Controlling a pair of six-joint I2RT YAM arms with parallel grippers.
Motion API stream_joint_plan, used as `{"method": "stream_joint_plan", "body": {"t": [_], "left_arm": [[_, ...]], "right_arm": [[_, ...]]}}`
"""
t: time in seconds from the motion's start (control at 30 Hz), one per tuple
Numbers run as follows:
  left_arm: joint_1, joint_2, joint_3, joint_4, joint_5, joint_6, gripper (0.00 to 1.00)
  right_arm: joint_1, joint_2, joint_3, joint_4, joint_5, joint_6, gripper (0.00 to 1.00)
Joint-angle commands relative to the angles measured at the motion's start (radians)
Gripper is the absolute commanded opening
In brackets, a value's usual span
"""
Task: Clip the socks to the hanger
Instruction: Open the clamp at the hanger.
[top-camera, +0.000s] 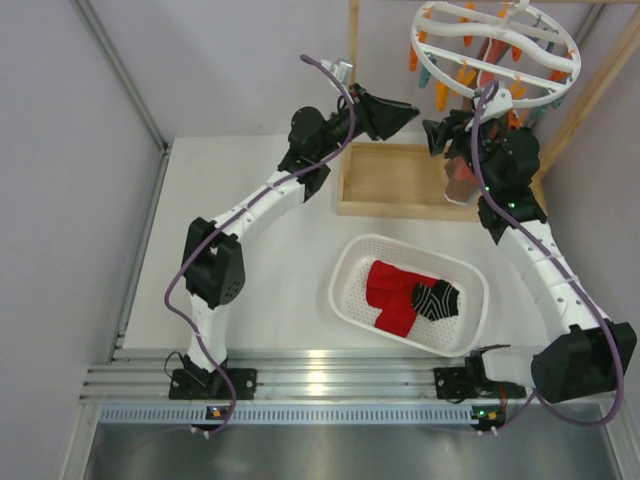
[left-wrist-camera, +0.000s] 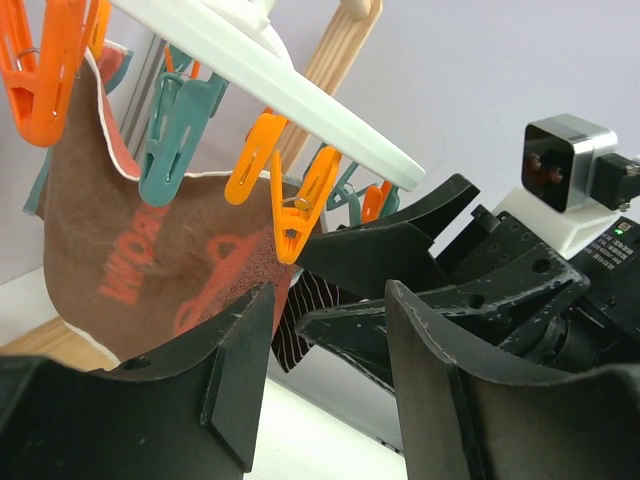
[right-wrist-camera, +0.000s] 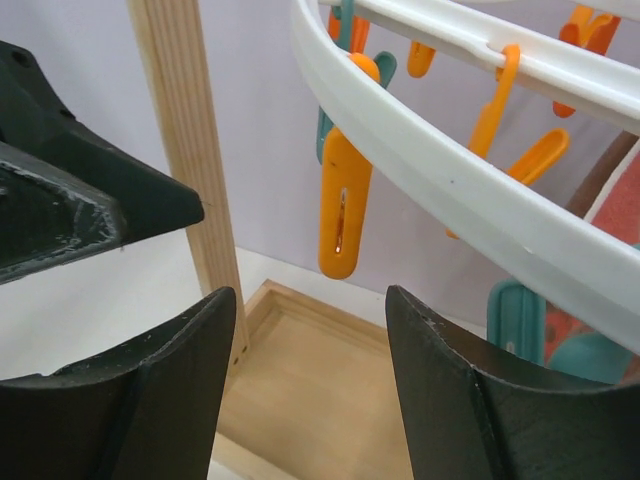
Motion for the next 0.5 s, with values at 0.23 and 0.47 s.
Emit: {"method": "stream_joint_plan", "body": {"t": [0.23,0.47], "left_arm": [[0.008,-0.055,0.018,0.029,0.005,0.006,0.54],[0.01,-0.06,0.027,0.014,0.001,0.014,0.56]], "right_arm": [[0.013,0.031,-0.025,0.25,0.107,0.0,0.59],[0.008,0.057,-0.005,0.267,0.029,0.004,0.44]]}}
